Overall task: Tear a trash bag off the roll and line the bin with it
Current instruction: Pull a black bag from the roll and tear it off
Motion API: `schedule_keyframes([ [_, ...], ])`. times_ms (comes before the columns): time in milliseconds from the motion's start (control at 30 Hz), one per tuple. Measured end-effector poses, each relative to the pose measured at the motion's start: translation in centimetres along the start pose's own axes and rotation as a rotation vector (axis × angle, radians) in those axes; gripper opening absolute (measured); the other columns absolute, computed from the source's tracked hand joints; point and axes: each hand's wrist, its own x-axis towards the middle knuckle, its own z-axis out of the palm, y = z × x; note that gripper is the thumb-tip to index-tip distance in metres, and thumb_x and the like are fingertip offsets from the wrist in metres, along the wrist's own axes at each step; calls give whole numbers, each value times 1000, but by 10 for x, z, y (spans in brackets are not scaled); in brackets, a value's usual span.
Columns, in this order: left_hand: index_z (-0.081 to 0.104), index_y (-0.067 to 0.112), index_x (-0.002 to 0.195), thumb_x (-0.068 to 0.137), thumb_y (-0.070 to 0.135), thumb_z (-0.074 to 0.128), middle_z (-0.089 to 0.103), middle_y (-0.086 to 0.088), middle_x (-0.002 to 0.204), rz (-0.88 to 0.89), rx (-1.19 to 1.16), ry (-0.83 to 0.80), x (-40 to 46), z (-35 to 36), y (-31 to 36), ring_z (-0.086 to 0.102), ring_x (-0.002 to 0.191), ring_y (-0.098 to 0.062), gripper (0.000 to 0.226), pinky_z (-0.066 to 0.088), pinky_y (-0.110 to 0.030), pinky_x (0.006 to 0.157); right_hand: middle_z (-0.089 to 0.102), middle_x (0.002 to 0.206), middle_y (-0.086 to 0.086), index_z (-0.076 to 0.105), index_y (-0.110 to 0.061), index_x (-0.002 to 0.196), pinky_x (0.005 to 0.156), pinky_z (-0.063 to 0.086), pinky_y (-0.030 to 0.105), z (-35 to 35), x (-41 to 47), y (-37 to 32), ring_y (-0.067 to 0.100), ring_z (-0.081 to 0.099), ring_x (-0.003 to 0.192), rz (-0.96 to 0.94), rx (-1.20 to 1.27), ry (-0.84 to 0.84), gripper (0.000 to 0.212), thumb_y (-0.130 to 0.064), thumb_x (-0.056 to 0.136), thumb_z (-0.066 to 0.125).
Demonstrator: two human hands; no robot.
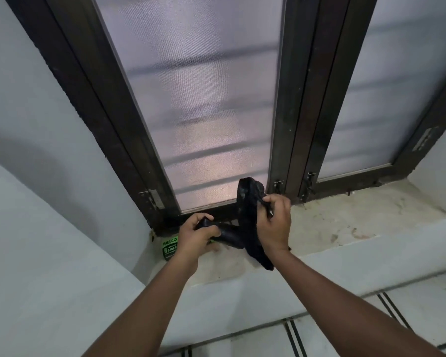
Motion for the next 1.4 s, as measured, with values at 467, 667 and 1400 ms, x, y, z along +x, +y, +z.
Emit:
schedule_keyframes([
  [467,67,16,100,80,-9,72,63,-12,113,11,-20,-13,0,14,-6,68,105,-35,33,61,-28,66,62,113,-1,69,-17,97,85,48,28,-32,-4,5,22,64,104,178,-435,-510,21,-5,90,53],
  [667,68,16,99,79,-12,72,69,-11,104,69,16,-139,1,18,8,74,96,-32,34,65,-48,83,57,134,-7,60,-23,137,102,47,25,-35,12,-26,8,55,119,-99,-211,-779,56,-23,83,74],
  [1400,71,24,114,101,46,46,58,-2,120,236,1541,-2,49,-6,-10,54,115,-30,36,48,-45,87,70,128,4,63,-17,141,100,55,42,-9,11,-15,22,68,107,647,-47,-757,59,-36,88,81],
])
